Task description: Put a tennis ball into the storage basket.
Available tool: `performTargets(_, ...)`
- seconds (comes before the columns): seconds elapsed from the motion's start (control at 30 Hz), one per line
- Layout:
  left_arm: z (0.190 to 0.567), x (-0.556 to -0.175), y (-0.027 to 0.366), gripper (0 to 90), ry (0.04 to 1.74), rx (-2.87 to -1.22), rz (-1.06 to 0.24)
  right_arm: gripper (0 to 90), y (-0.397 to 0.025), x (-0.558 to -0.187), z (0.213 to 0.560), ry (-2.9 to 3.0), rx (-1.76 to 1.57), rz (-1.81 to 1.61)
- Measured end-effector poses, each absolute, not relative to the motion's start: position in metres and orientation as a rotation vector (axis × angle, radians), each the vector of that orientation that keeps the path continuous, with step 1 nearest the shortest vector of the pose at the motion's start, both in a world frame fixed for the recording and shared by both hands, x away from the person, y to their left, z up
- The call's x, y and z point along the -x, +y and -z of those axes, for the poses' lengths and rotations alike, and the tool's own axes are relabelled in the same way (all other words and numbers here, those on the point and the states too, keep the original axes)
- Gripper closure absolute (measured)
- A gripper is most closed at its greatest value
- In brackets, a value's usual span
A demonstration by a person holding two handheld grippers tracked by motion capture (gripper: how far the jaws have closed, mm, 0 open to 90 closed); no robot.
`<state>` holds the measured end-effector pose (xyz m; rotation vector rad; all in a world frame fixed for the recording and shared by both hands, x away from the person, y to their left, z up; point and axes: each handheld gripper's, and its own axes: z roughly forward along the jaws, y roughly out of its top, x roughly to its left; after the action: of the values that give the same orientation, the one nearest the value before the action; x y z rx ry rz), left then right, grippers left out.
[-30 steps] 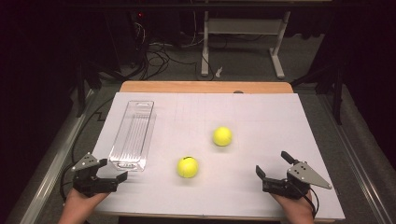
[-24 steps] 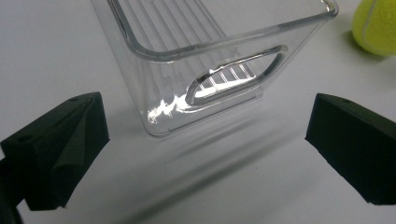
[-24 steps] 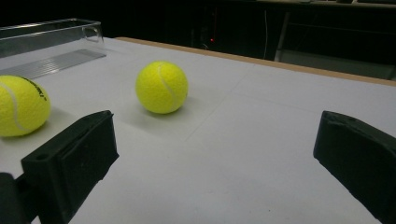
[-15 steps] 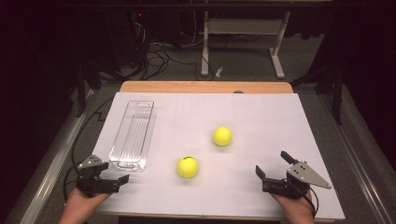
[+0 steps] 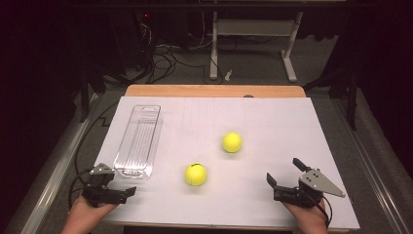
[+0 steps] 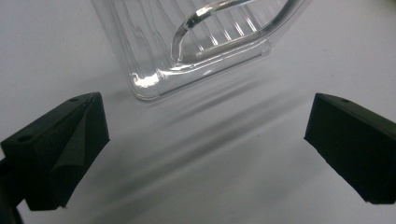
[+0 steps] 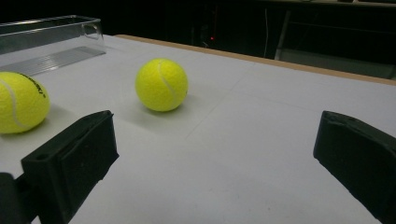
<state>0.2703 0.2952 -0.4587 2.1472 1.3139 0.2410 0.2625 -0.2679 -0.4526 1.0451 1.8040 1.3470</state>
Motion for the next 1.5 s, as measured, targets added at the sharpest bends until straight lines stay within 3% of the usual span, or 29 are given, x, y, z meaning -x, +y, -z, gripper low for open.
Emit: performTargets(1.5, 0.435, -0.282, 0.27, 0.7, 1.379, -2.462, 0.051, 0.1, -0.269, -0.26, 0.453, 1.8, -1.056, -1.379)
